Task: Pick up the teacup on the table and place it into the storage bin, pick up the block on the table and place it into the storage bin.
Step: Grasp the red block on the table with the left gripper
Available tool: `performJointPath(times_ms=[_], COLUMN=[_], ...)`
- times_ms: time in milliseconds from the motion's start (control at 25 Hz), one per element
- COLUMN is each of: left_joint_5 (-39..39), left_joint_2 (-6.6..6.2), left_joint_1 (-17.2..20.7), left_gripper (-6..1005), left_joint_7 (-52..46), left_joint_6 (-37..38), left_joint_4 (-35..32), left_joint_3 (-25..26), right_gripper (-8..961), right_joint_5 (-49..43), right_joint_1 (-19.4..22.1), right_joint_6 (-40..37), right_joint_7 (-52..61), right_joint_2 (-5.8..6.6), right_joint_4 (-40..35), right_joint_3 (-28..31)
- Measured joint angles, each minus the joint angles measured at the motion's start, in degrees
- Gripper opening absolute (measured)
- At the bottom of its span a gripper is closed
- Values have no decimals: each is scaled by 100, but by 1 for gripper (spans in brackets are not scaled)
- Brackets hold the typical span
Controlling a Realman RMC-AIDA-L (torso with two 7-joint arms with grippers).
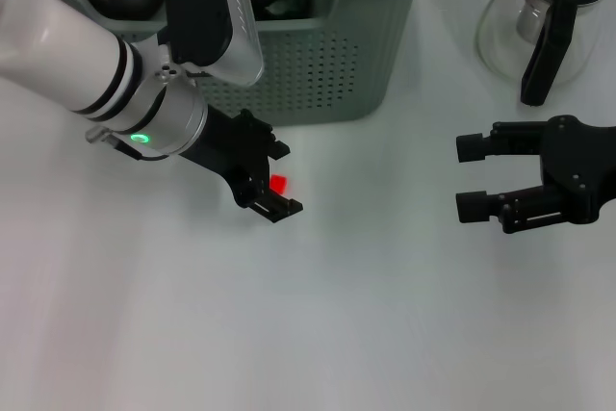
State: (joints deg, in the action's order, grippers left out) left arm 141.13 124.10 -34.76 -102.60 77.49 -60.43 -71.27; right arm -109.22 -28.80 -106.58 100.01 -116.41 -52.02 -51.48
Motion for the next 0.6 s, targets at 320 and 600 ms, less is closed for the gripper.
performJointPath(times_ms=[320, 600], left_joint_5=[40, 141], left_joint_2=[0, 3], left_joint_1=[-80, -139], left_gripper=[709, 561], left_joint_7=[385, 394], left_joint_6=[-325, -594], left_joint_4=[317, 526], left_joint_3=[-72, -225], right_gripper=[920, 920], right_joint_5=[-3, -3], right_joint_1=[-53, -56], right_joint_6=[0, -9], right_joint_7=[-176, -176], right_joint_2=[66, 62], right_joint_4=[286, 289], right_joint_3=[6, 14])
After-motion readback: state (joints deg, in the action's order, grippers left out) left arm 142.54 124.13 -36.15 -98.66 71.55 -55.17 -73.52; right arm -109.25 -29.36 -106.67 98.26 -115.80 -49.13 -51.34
